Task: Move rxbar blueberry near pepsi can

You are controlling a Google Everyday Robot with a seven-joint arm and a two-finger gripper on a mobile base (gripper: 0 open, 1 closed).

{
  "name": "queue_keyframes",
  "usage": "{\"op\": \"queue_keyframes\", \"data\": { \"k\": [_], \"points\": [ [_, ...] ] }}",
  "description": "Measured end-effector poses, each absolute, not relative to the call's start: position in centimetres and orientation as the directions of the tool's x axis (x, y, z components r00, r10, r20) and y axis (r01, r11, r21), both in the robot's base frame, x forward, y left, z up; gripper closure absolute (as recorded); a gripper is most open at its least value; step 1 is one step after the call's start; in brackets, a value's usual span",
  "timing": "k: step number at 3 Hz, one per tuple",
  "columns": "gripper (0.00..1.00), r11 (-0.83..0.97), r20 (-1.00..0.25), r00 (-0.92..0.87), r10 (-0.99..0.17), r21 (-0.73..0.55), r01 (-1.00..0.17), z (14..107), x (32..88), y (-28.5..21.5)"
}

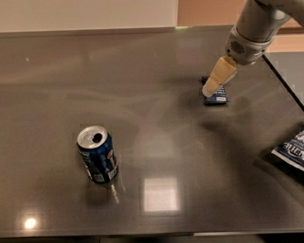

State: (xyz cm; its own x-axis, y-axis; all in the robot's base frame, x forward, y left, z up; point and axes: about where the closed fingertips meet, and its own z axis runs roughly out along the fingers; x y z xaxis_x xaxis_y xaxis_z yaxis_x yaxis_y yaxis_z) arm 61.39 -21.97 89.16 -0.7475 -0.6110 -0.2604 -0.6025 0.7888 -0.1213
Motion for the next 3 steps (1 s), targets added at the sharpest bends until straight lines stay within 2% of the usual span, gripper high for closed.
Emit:
{"op": "queue_keyframes", "data": {
  "k": [2,3],
  "points": [
    [0.00,0.887,-0.165,-0.873,-0.459,-0.147,-0.438,86.0,63.2,-21.8],
    [0.00,0.903,-0.127,-0.897,-0.424,-0.138,-0.408,84.5,63.7,-21.9]
  ]
}}
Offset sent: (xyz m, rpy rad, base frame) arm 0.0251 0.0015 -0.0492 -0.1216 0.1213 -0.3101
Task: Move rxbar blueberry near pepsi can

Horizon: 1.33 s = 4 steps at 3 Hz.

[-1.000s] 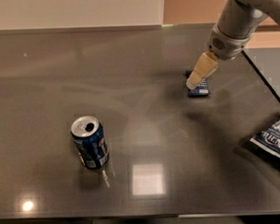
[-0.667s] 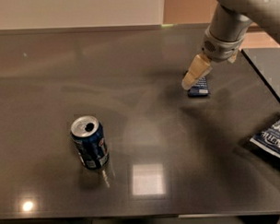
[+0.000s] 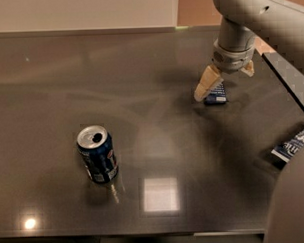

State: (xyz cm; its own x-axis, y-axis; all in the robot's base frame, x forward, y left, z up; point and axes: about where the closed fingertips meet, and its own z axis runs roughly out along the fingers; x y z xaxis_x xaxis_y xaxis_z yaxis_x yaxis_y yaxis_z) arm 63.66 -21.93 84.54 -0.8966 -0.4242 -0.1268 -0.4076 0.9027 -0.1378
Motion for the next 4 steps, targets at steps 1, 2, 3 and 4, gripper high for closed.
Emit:
{"op": "queue_keyframes", "data": {
  "k": [1,2,3,4],
  "points": [
    [0.00,0.910,-0.104,-0.906,-0.410,-0.115,-0.399,83.4,64.0,-21.9],
    [0.00,0.913,-0.099,-0.909,-0.405,-0.090,-0.397,82.7,64.5,-21.9],
    [0.00,0.916,-0.102,-0.911,-0.400,-0.074,-0.394,82.4,65.3,-22.1],
    [0.18,0.917,-0.101,-0.912,-0.399,-0.064,-0.394,82.0,65.7,-22.2]
  ]
}}
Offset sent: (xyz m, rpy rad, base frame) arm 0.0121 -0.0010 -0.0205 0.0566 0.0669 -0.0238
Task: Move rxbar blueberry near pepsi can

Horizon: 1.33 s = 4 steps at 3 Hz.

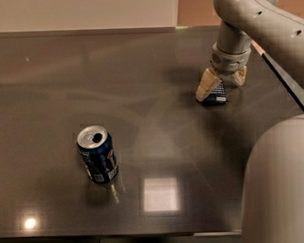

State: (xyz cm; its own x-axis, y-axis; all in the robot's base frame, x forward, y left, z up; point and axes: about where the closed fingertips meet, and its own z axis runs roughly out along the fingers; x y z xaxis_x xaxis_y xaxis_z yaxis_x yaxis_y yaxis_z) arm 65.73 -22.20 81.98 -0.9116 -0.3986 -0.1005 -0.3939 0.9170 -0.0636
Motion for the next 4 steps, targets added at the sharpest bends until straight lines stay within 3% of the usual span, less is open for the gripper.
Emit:
{"op": "queue_keyframes", "data": {
  "k": [3,4],
  "points": [
    [0.87,0.918,-0.114,-0.910,-0.398,-0.045,-0.395,82.6,66.0,-22.2],
    [1.00,0.891,-0.146,-0.879,-0.454,-0.036,-0.454,84.2,64.3,-21.4]
  ]
}}
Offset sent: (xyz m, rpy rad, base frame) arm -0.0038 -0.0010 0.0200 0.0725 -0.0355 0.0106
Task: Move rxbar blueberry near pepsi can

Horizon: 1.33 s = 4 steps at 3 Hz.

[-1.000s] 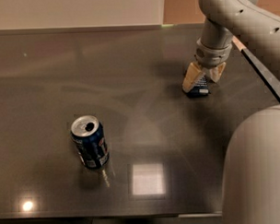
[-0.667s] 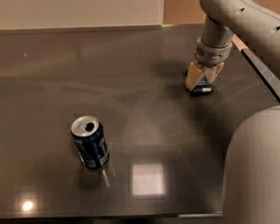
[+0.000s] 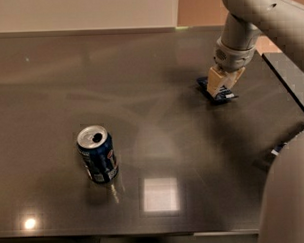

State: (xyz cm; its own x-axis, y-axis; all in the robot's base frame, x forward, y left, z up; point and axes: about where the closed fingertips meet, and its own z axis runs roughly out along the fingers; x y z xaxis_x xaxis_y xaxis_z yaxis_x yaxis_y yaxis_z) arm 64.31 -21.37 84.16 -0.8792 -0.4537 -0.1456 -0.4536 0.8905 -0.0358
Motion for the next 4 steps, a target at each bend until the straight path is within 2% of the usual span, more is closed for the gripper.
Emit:
{"op": "queue_keyframes", "data": {
  "k": [3,4],
  "points": [
    [1.00,0.639,-0.218,-0.627,-0.748,0.018,-0.769,87.7,55.3,-15.4],
    [1.00,0.564,-0.240,-0.560,-0.793,0.056,-0.824,87.8,53.3,-13.8]
  ]
}}
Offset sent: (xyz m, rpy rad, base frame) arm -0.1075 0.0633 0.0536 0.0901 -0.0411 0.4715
